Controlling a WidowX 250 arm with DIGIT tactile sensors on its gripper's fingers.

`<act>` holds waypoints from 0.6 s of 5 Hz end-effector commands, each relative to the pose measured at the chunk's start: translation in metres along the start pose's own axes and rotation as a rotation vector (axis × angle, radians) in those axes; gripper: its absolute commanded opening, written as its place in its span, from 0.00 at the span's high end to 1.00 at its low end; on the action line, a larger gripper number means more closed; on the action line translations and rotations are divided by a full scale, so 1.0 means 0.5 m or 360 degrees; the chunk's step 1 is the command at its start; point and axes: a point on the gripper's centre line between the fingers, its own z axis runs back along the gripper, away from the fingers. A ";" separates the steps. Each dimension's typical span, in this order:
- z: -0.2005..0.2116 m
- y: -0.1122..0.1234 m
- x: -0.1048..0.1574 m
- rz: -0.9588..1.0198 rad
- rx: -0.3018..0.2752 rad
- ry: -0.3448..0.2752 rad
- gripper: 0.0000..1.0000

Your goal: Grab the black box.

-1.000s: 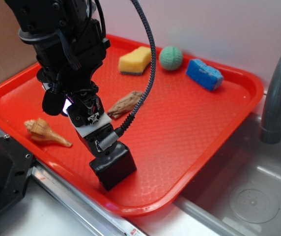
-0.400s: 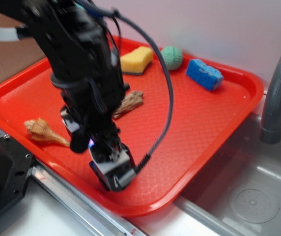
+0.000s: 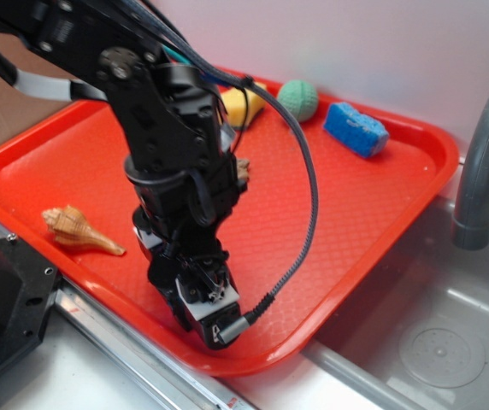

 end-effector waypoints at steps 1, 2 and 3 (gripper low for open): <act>0.004 0.002 0.001 0.0032 0.0004 -0.0004 1.00; 0.047 0.024 -0.004 0.0046 -0.0044 -0.0067 1.00; 0.148 0.074 -0.018 0.0183 -0.0003 -0.0166 1.00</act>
